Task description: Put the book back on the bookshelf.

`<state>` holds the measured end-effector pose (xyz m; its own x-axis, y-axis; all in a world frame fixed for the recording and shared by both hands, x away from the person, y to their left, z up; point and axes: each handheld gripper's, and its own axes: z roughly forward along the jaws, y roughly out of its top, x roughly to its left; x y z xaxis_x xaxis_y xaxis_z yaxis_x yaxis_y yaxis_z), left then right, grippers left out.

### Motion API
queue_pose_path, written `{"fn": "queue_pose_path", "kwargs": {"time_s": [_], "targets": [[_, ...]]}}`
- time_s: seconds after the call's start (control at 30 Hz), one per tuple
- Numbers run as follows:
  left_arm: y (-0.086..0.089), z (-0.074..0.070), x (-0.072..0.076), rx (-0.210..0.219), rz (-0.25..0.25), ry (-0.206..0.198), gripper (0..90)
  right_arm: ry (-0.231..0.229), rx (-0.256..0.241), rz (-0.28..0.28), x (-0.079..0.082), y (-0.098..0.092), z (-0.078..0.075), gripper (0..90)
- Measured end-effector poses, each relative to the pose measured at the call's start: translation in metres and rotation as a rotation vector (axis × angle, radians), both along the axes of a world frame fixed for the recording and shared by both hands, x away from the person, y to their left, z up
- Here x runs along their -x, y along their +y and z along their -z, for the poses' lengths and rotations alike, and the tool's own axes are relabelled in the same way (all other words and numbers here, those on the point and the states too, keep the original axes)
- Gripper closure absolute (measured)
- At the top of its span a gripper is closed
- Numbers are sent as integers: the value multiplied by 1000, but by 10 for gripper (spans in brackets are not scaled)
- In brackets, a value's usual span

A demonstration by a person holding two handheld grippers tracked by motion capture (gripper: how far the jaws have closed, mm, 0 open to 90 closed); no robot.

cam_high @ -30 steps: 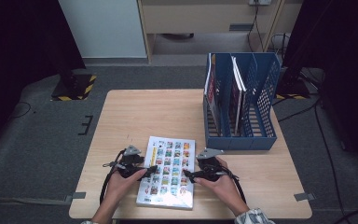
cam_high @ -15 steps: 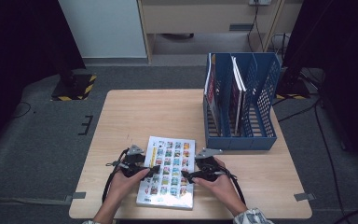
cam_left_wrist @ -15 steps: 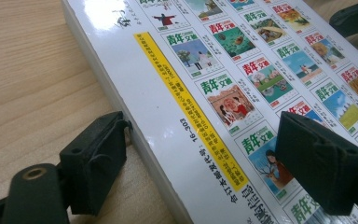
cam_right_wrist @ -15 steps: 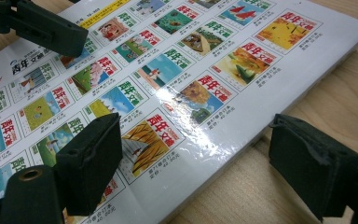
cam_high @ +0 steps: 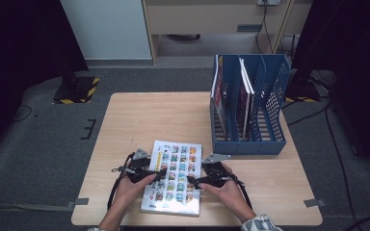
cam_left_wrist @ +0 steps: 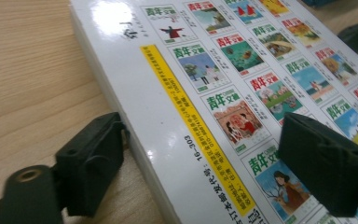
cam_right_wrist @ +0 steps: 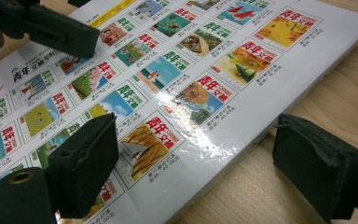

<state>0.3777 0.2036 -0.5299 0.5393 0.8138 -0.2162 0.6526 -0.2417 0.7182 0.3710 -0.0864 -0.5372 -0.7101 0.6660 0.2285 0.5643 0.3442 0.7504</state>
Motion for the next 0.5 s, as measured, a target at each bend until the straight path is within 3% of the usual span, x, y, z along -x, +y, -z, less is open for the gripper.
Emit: {"fn": "queue_pose_path", "kwargs": {"time_s": [0.13, 0.5], "targets": [[1, -3, 1, 4, -47, 10, 252, -2, 0, 0, 0, 0, 0, 141], [7, -19, 6, 39, -48, -6, 368, -4, 1, -3, 0, 0, 0, 139]]}}
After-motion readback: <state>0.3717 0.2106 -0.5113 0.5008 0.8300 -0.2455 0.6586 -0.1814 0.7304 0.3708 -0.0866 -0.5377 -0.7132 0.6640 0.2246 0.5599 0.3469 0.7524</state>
